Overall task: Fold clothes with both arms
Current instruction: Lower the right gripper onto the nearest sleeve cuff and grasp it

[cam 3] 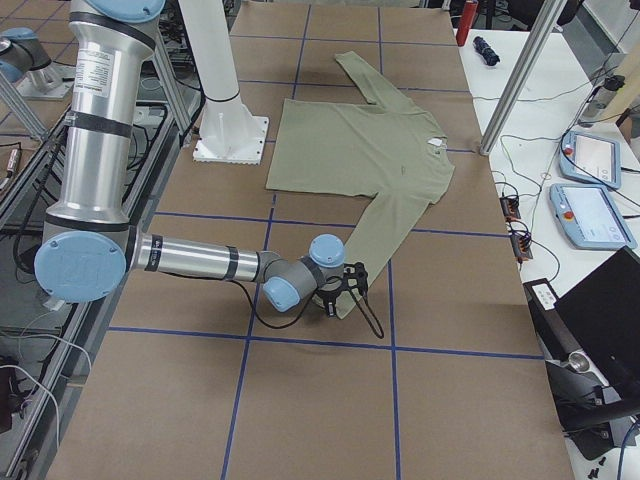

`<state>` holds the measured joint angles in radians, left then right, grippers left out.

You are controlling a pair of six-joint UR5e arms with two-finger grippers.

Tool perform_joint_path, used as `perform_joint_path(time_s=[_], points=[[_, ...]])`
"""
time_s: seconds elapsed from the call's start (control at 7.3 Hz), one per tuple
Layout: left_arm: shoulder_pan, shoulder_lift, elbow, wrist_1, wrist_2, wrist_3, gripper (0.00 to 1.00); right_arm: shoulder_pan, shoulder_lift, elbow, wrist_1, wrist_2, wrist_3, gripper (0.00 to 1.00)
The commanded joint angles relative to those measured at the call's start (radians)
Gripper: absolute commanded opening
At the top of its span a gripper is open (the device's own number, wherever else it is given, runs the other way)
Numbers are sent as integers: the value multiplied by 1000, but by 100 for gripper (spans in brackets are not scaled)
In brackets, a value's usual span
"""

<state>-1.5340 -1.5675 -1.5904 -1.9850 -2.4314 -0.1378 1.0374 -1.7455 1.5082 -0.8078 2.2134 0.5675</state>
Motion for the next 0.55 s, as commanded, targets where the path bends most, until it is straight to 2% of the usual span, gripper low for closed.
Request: perform_joint_path(time_s=[0.0, 0.41], points=[[0, 0, -3, 0, 0, -2, 100, 0, 3, 6, 1, 2, 0, 0], [0, 1, -10, 2, 0, -3, 100, 3, 9, 68, 10, 67, 2, 0]])
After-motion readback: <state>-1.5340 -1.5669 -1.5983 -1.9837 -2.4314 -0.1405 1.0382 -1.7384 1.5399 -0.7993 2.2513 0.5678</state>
